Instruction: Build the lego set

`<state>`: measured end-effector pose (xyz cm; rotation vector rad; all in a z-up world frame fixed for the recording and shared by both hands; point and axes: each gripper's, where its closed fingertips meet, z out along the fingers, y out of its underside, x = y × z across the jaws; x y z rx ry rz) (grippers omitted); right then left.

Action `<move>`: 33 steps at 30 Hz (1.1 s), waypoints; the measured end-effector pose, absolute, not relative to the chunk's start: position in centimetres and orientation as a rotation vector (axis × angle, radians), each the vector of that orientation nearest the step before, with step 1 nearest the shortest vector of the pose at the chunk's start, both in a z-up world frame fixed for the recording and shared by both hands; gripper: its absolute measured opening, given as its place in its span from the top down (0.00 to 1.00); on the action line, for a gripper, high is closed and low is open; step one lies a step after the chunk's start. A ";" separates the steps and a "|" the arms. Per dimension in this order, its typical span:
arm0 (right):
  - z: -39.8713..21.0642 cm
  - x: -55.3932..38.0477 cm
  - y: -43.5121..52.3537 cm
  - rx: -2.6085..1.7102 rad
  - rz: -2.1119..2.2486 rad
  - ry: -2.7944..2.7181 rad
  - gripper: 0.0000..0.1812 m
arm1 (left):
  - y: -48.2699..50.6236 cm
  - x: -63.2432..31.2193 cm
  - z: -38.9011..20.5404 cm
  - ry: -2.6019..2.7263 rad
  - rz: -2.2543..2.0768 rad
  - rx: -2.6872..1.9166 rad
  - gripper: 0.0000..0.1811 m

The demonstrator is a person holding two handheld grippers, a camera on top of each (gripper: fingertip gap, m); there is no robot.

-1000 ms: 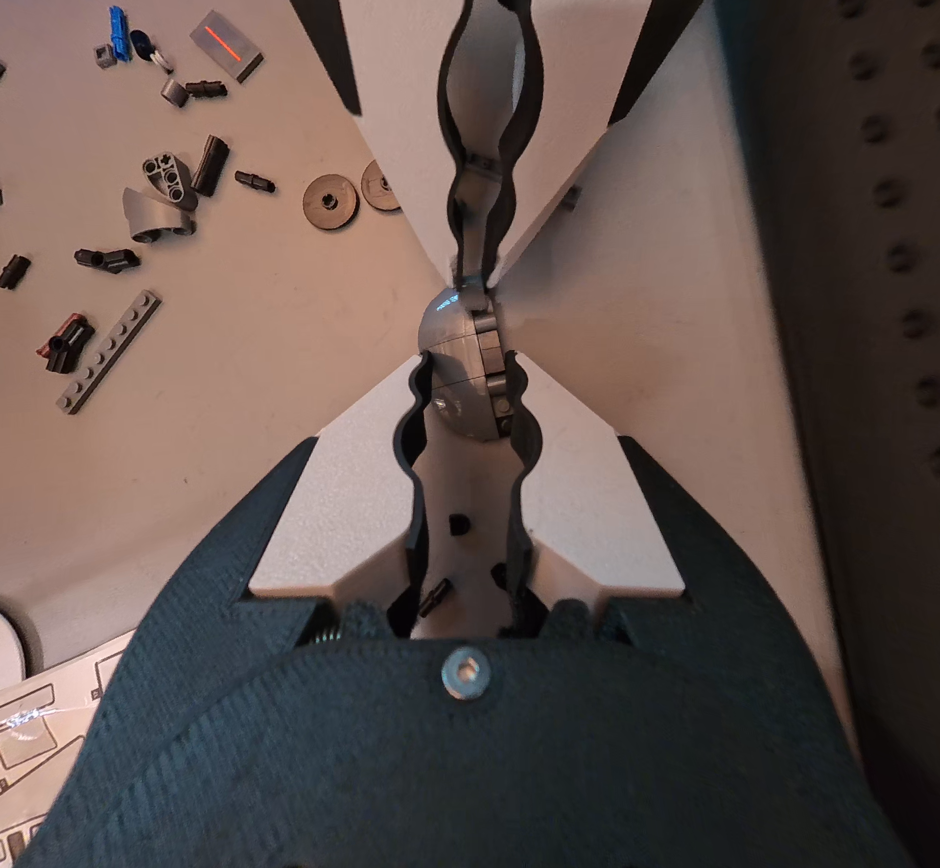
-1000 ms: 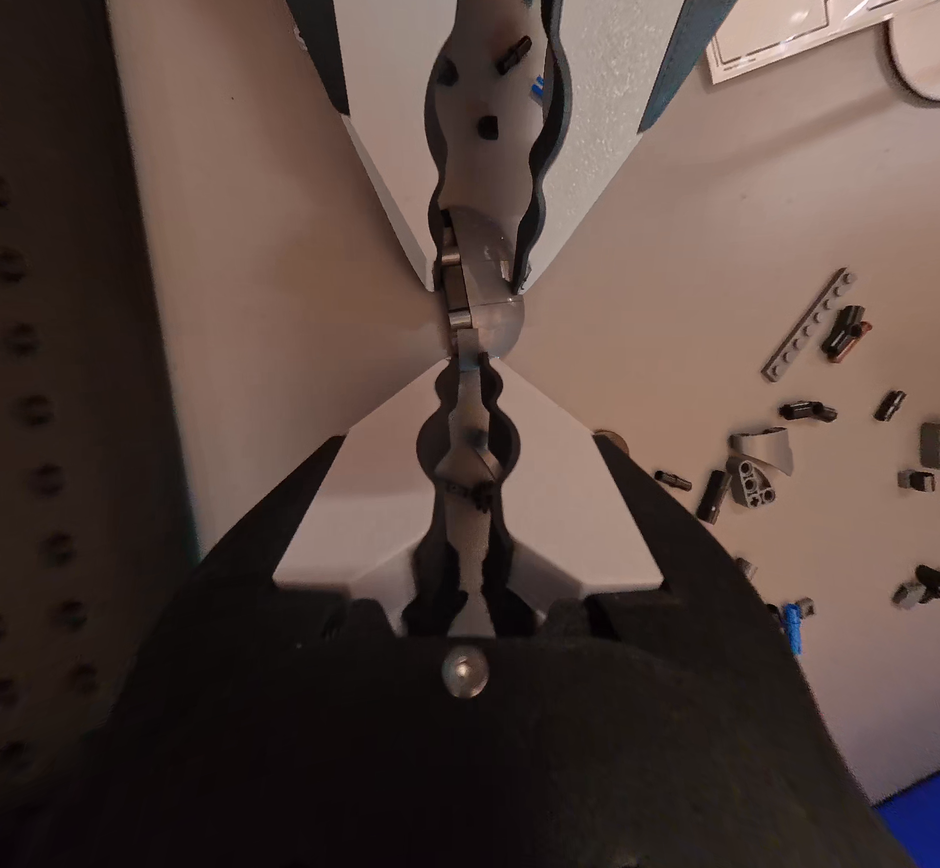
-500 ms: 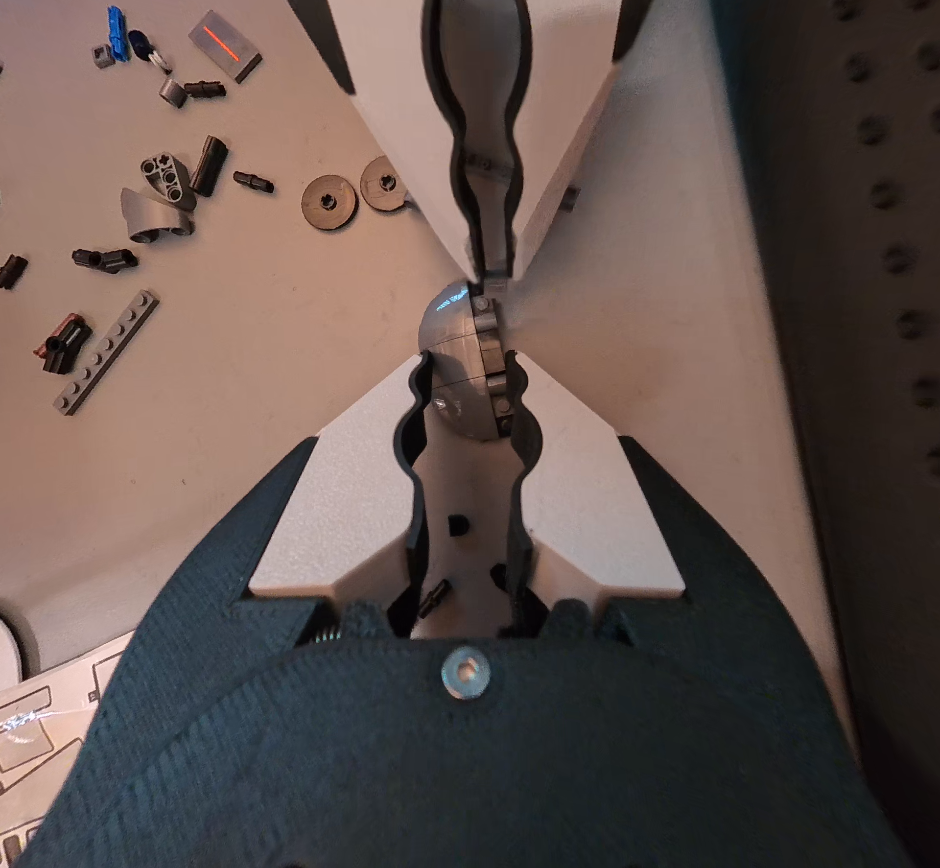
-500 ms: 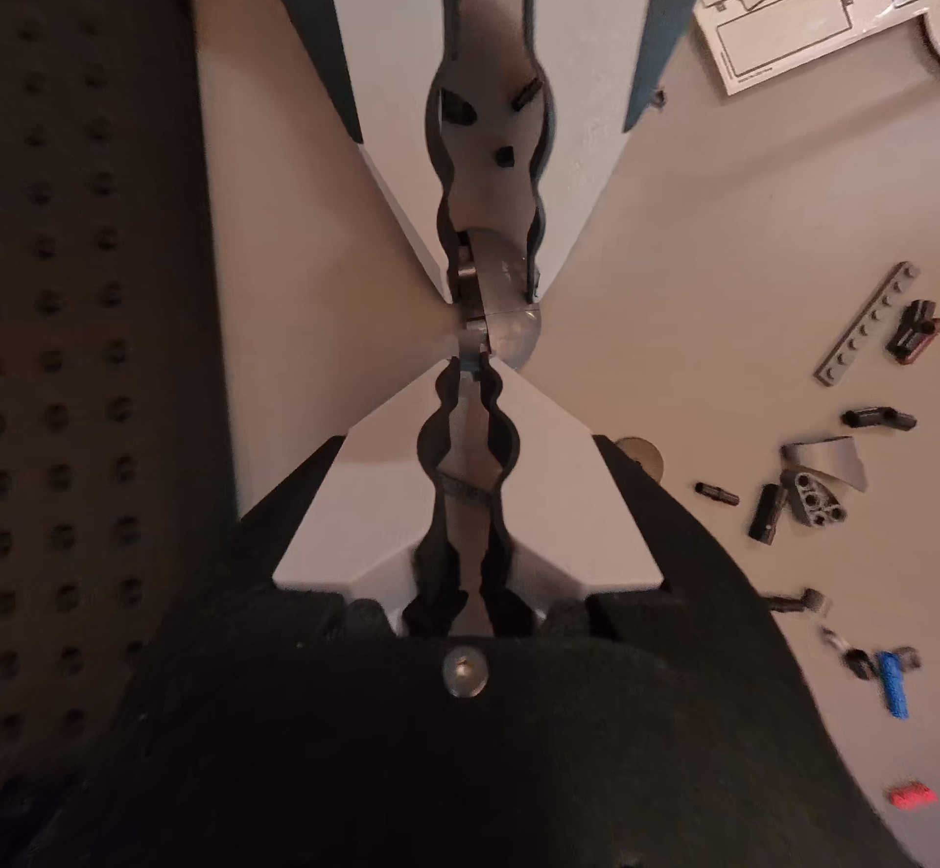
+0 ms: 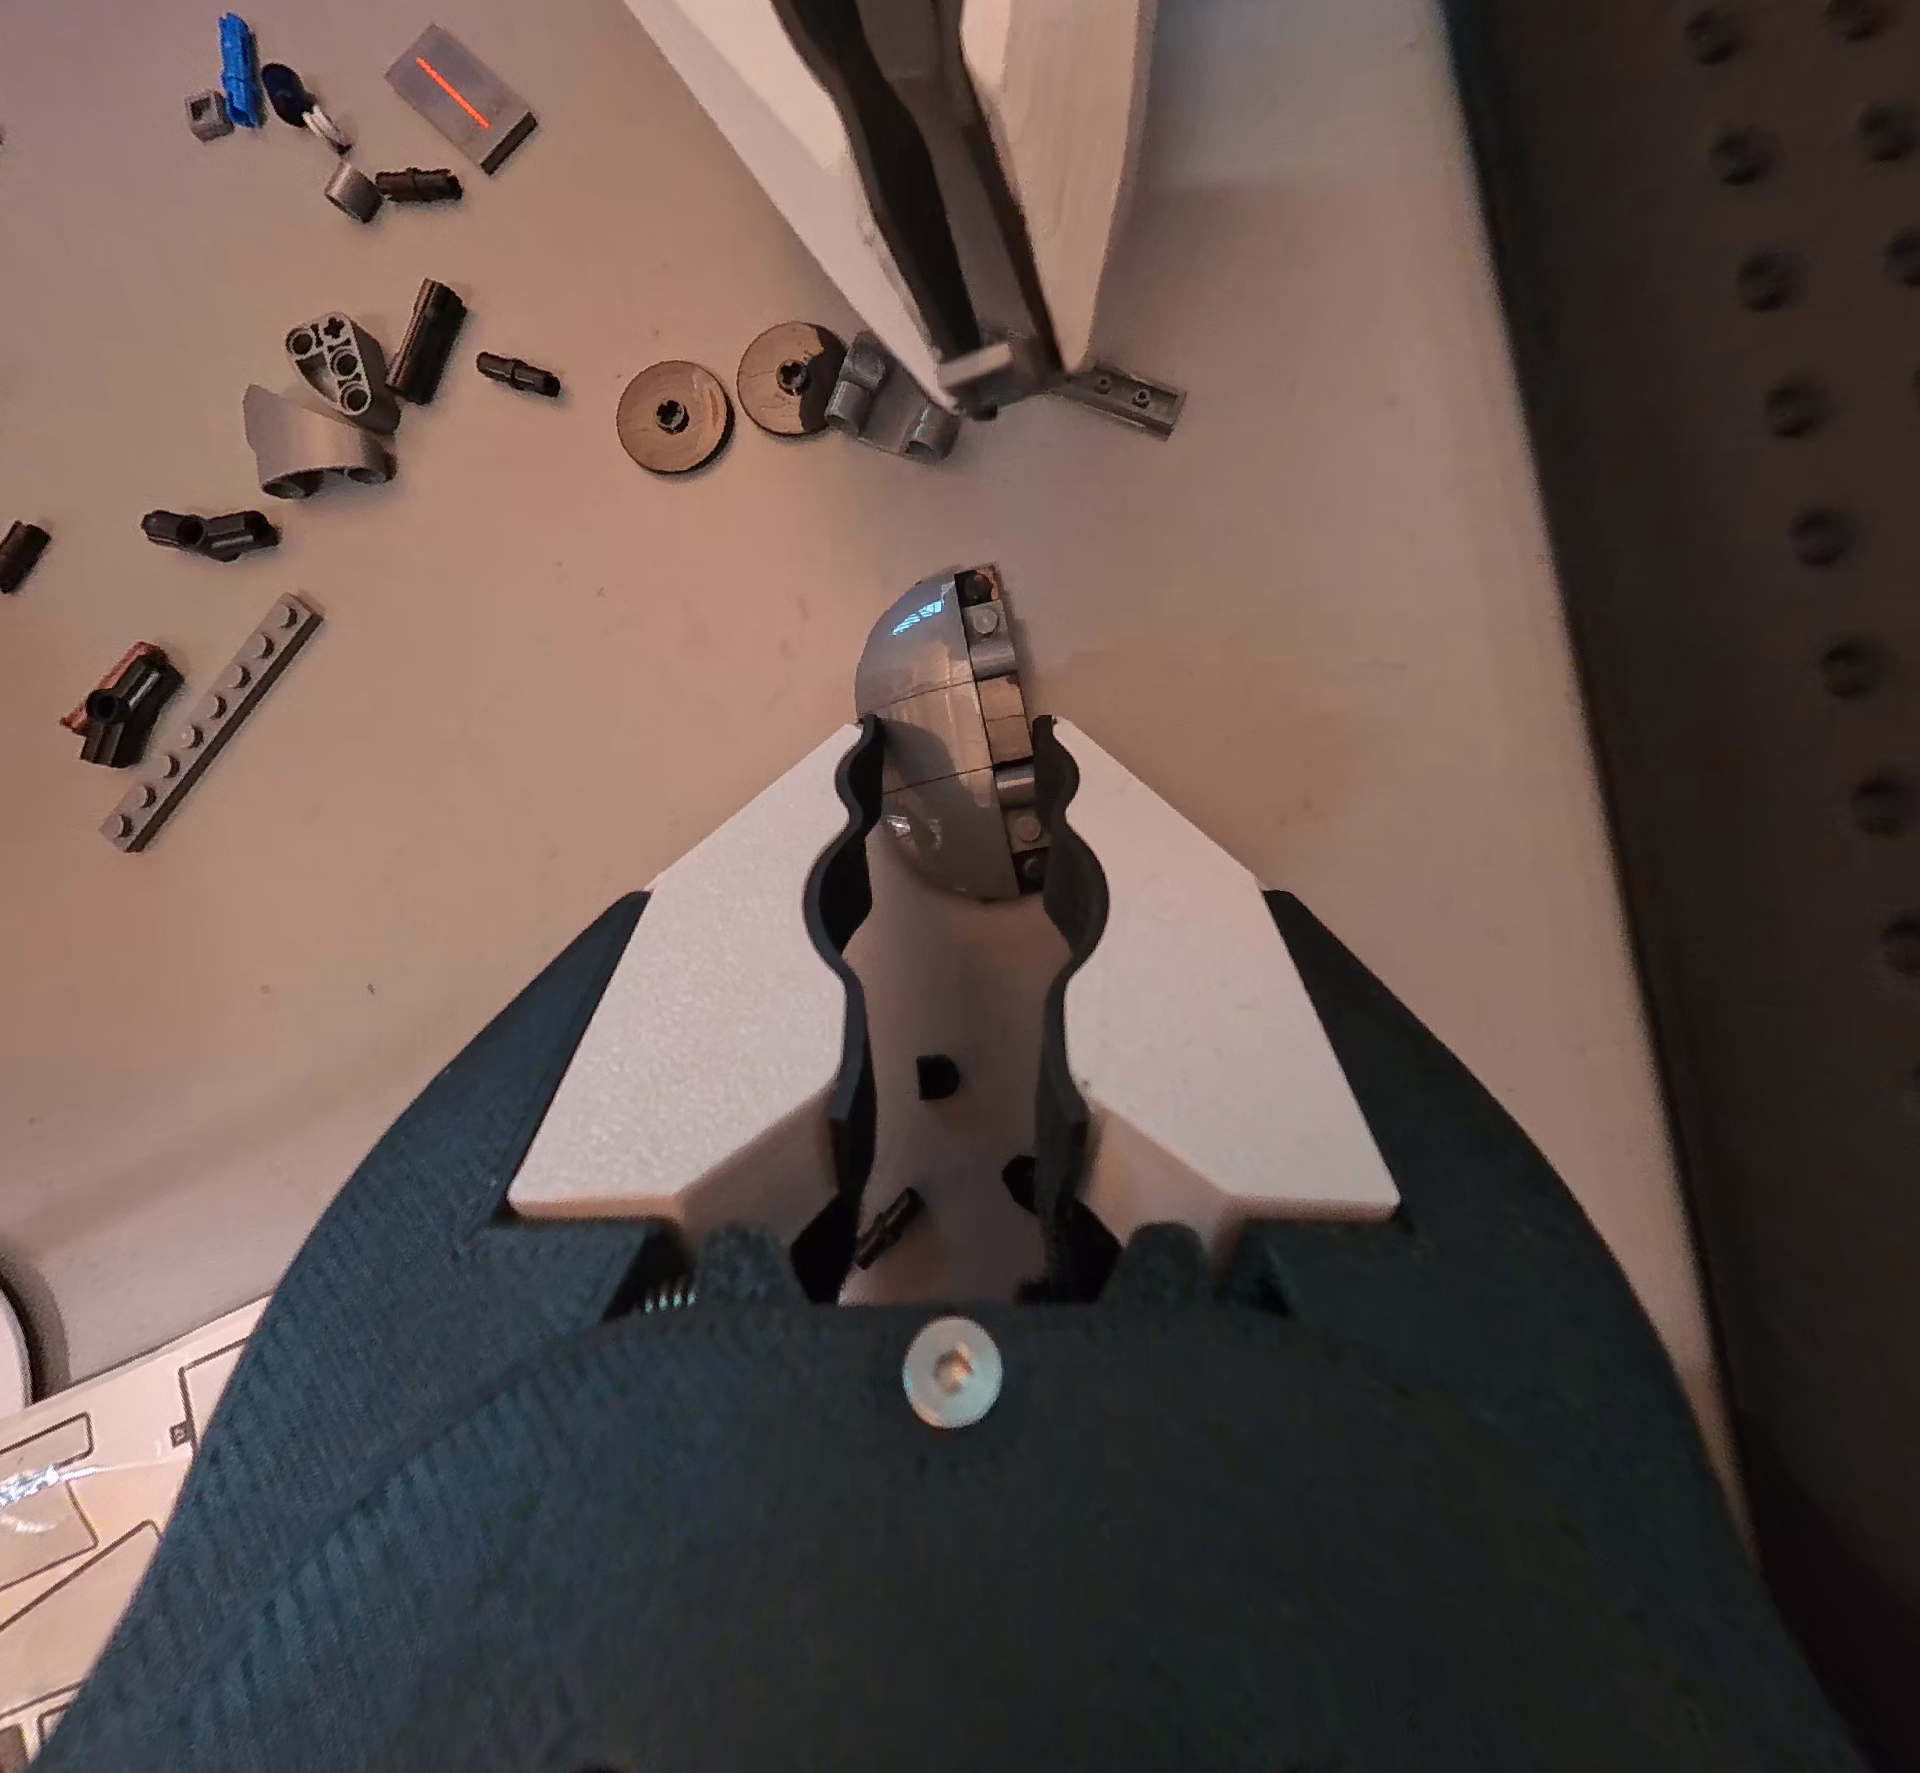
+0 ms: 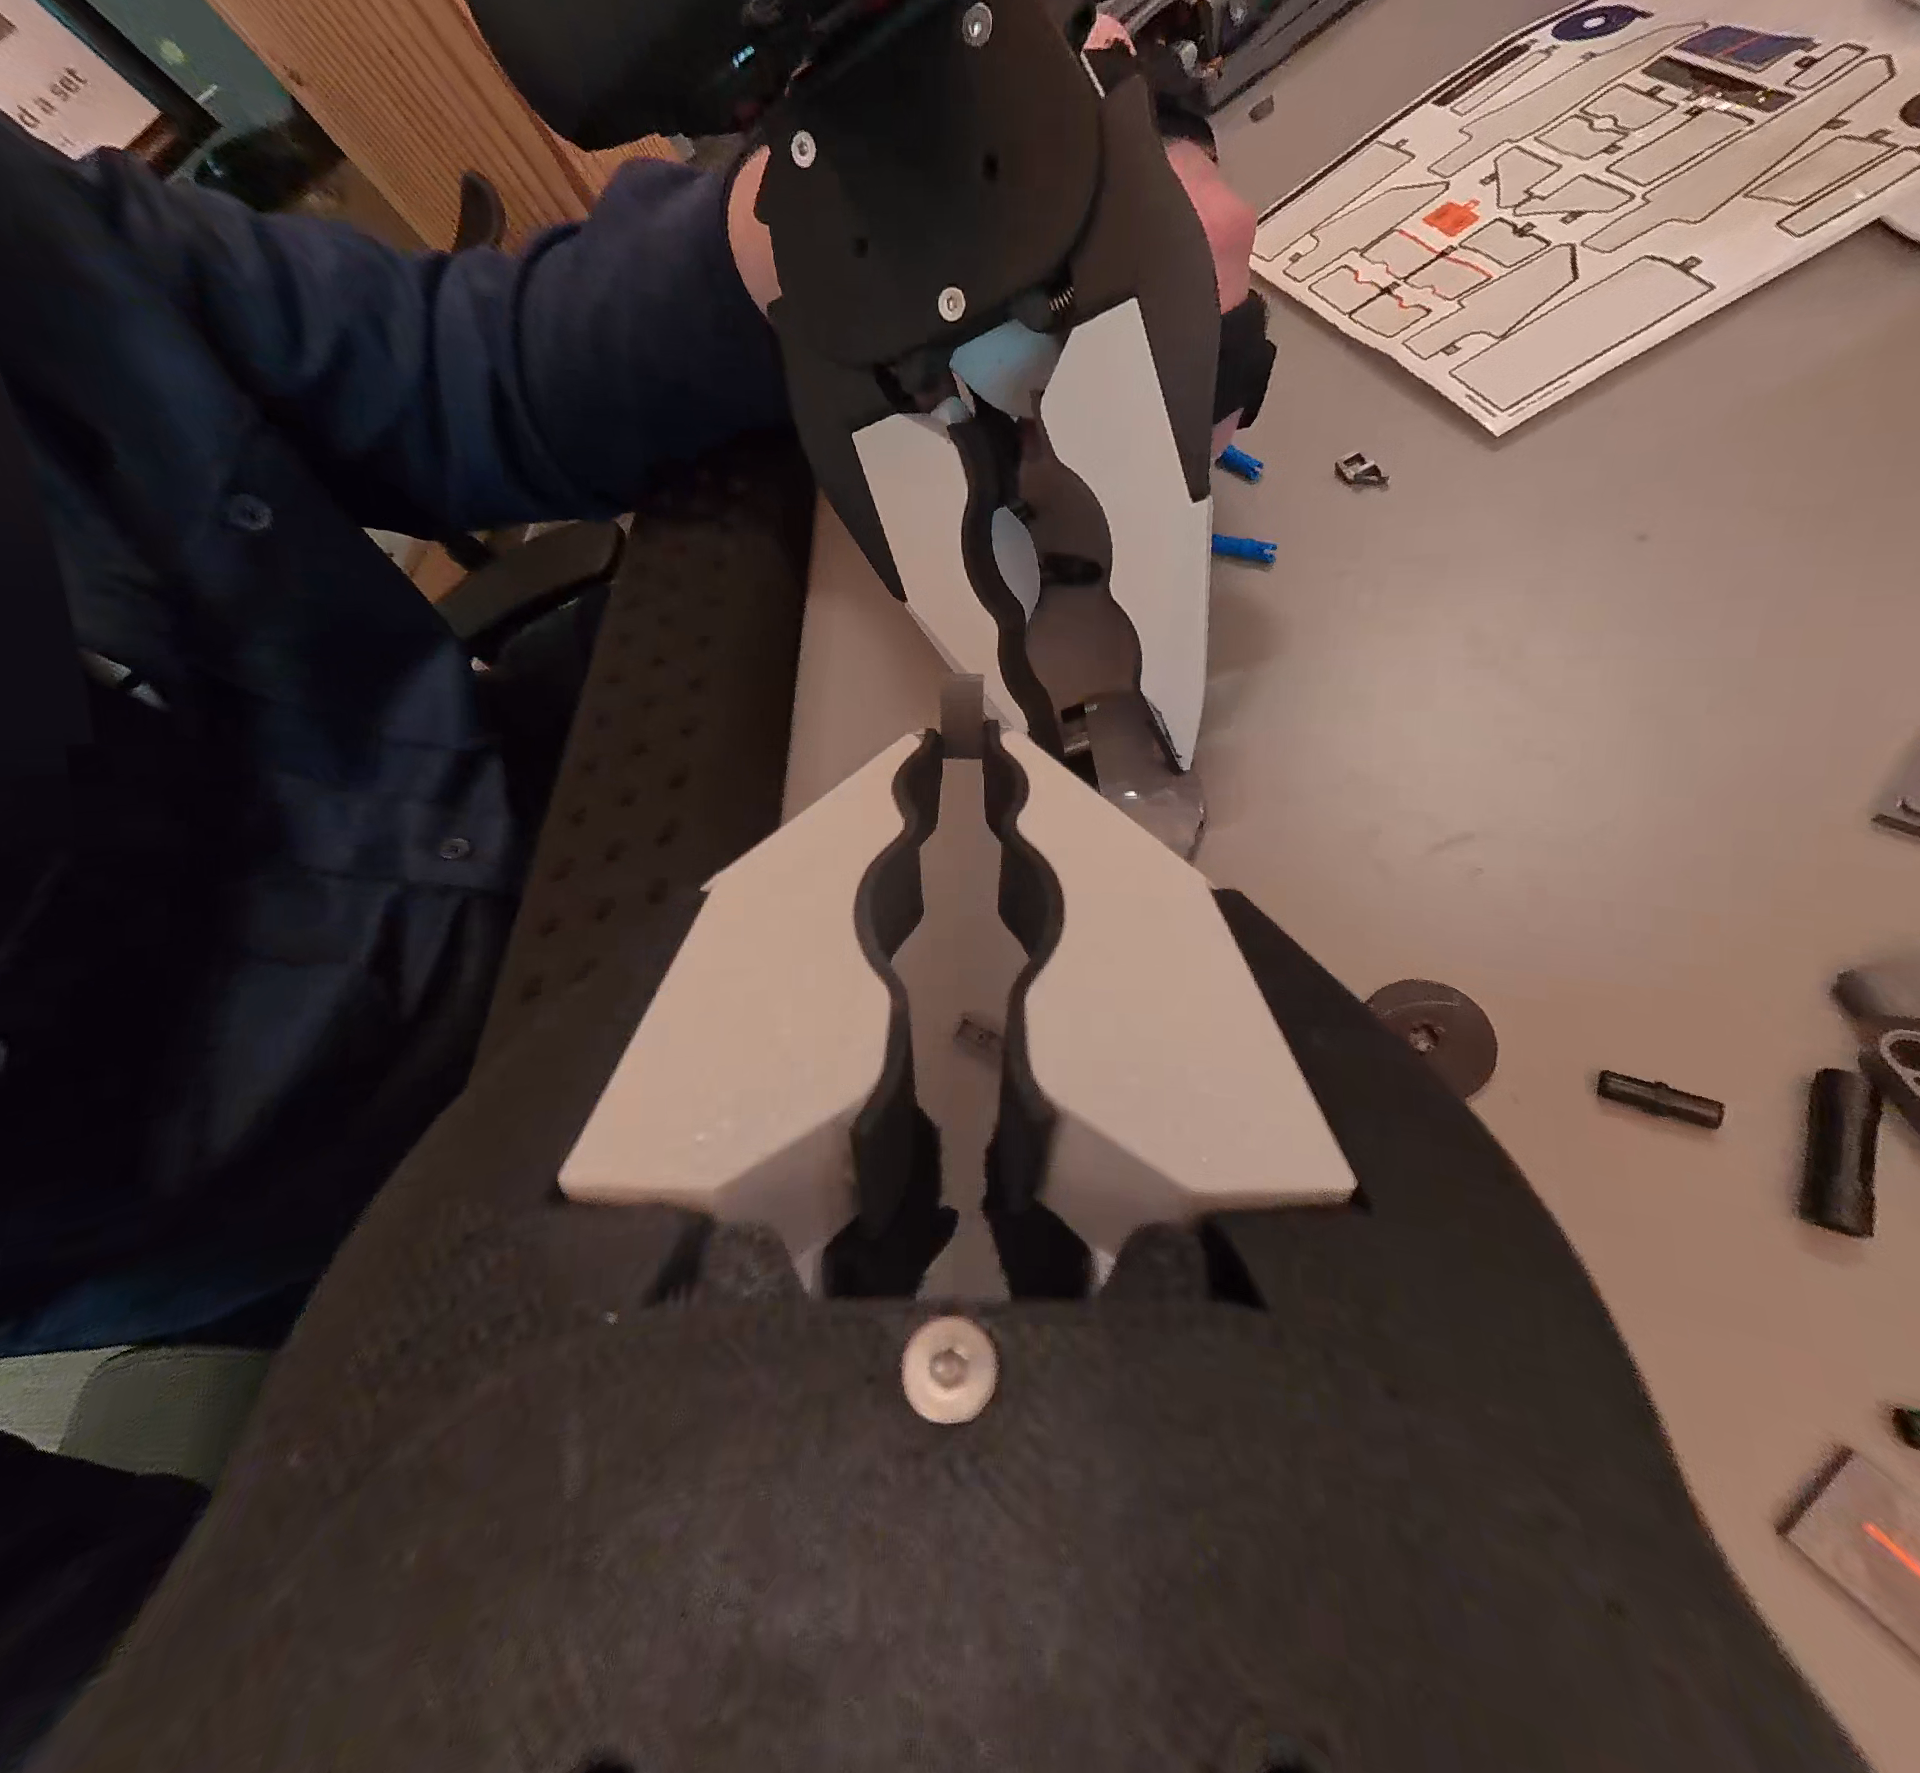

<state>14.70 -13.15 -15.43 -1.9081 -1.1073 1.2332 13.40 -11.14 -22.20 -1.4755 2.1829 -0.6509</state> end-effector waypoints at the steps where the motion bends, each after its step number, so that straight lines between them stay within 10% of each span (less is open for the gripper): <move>1: -15.7 14.7 -13.1 -1.923 1.211 -1.118 0.96 | -11.1 13.4 -22.2 2.183 -0.649 -1.476 0.85; 33: -22.0 13.5 -14.7 -2.354 0.867 -1.290 0.93 | -8.9 12.7 -22.2 2.117 -0.570 -1.560 0.85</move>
